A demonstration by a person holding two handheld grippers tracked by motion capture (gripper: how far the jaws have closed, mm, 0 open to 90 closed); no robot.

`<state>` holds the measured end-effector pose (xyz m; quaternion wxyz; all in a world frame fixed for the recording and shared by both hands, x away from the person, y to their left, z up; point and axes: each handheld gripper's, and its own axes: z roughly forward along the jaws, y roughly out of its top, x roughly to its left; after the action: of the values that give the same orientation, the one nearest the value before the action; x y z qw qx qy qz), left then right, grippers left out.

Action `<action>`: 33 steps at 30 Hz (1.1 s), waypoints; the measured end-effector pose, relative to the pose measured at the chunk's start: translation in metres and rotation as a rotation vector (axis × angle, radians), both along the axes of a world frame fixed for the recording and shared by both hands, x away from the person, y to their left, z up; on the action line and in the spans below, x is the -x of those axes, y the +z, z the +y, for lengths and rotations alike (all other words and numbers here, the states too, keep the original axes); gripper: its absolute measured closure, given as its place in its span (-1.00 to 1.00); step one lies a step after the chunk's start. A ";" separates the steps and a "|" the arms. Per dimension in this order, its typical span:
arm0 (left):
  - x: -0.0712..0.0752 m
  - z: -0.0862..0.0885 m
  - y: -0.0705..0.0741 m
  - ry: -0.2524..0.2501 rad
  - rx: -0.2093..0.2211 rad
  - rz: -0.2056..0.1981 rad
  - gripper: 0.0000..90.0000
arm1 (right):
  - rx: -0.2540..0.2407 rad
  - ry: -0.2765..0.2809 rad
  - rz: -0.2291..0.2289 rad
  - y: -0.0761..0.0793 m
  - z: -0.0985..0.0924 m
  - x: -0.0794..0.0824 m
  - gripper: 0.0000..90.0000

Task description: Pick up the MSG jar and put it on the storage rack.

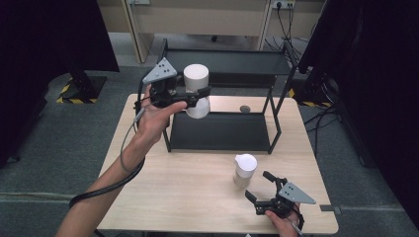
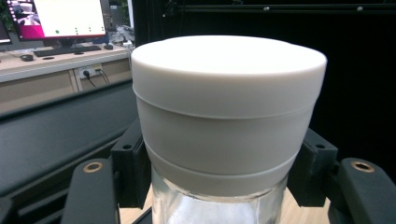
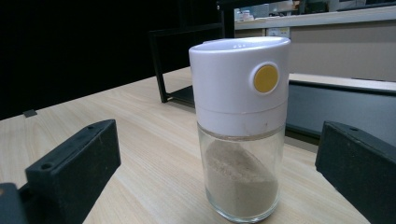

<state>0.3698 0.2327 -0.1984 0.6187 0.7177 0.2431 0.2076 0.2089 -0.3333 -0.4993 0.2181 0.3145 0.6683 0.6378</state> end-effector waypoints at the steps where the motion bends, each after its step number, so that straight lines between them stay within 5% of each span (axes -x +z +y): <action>1: -0.001 -0.001 0.004 0.006 -0.006 -0.001 -0.22 | 0.000 0.000 0.000 0.000 0.000 0.000 -0.99; 15: -0.018 -0.012 0.043 0.089 -0.010 -0.010 -0.22 | -0.004 0.003 0.005 -0.001 0.000 -0.001 -0.99; 33: -0.043 -0.034 0.059 0.225 -0.012 -0.016 -0.22 | -0.003 0.012 0.008 -0.001 0.002 -0.002 -0.99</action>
<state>0.4129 0.1986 -0.1389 0.5890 0.6880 0.3157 0.2829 0.2111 -0.3317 -0.5004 0.2108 0.3134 0.6701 0.6390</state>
